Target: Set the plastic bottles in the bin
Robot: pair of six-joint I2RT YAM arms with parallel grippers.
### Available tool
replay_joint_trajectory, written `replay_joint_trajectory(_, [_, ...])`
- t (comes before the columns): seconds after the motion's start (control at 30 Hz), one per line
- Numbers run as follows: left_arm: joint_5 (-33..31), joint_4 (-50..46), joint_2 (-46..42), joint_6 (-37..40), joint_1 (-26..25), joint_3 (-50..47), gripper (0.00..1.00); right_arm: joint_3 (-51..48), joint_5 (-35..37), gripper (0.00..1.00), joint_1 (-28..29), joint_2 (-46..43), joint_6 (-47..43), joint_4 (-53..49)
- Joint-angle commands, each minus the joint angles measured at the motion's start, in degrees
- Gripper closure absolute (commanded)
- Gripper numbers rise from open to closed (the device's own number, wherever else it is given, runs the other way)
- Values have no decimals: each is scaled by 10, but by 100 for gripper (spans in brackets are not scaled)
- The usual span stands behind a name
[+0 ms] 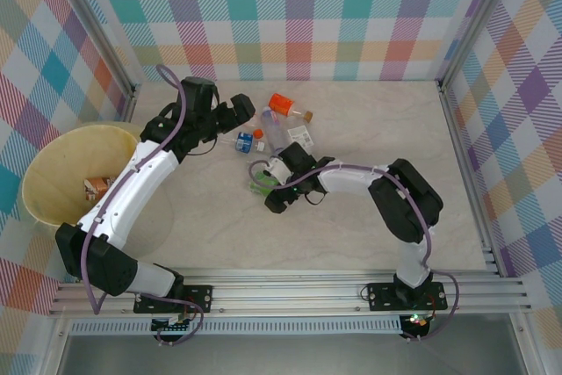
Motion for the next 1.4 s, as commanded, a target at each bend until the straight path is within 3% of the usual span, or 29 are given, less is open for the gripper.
replay_joint_trajectory(0.0, [-4,-15,-12,13,-5,0,0,21,22,13,10,26,-17,13])
replay_joint_trajectory(0.33, [-8,-18,-11,14,-5,-6,0,14,73,38,27,24,-23,33])
replay_joint_trajectory(0.6, [-9,-22,-9,7,-5,-7,0,-42,42,48,28,-52,13,102])
replay_joint_trajectory(0.73, [-2,-6,-17,3,-4,-22,0,-71,64,52,28,-89,28,139])
replay_joint_trajectory(0.9, [39,28,-27,11,-5,-35,0,-134,97,55,24,-150,92,226])
replay_joint_trajectory(1.2, [125,67,-56,49,-4,-86,0,-180,118,56,5,-215,182,293])
replay_joint_trajectory(1.37, [211,180,-67,30,-9,-151,0,-193,107,56,1,-244,204,304])
